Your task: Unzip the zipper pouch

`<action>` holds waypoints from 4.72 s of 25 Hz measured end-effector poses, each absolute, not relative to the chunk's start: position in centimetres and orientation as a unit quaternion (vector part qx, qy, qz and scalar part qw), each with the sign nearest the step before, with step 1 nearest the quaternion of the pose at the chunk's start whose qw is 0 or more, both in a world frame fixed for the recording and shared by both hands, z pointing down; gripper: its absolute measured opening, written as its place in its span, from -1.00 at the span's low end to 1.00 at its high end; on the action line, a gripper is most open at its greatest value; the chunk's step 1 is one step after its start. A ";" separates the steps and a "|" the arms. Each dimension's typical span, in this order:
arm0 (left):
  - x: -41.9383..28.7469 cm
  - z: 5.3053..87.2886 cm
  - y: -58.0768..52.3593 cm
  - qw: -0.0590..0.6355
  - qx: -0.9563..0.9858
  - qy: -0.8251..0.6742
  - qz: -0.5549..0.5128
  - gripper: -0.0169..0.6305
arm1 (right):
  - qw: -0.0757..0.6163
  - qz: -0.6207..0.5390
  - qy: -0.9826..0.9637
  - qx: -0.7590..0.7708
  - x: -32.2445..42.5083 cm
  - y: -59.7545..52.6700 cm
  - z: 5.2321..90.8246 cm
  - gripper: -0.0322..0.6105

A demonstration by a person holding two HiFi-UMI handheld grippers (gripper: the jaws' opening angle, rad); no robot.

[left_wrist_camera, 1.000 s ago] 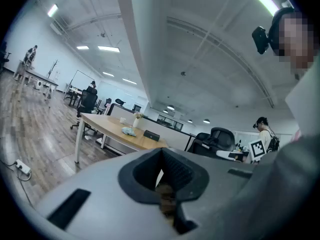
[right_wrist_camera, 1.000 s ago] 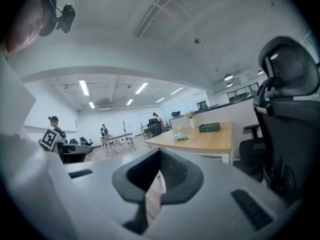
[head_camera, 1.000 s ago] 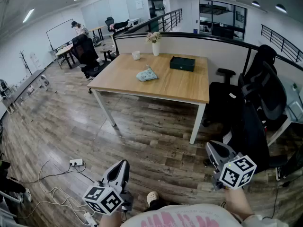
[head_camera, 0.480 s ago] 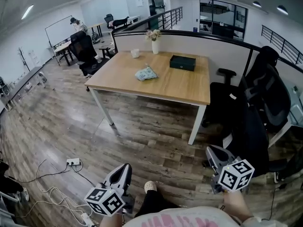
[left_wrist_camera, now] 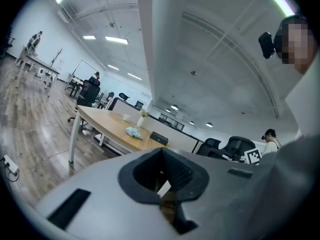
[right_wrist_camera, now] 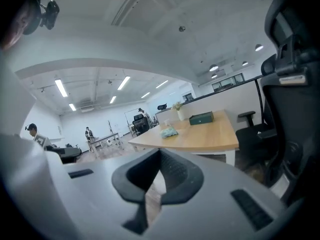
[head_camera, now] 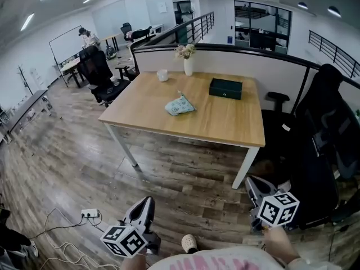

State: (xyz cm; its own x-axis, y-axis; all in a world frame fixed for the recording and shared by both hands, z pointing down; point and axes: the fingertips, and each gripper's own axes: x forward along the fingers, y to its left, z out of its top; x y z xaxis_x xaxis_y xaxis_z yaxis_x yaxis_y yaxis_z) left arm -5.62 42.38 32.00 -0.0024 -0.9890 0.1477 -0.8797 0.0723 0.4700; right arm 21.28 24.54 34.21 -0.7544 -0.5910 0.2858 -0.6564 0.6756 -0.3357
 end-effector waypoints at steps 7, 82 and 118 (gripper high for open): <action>-13.1 28.6 35.9 0.187 0.688 -0.685 -0.150 -0.94 | 0.023 0.194 -0.914 0.356 14.2 17.6 30.6 -0.90; -16.2 56.7 -24.7 0.186 0.769 -0.327 0.516 -0.37 | 0.084 0.370 -0.821 0.427 4.1 -27.9 46.7 -0.90; -7.8 35.7 -21.5 0.271 0.931 -0.244 0.020 -0.83 | -0.018 0.250 -0.959 0.130 -4.6 -22.9 32.8 -0.46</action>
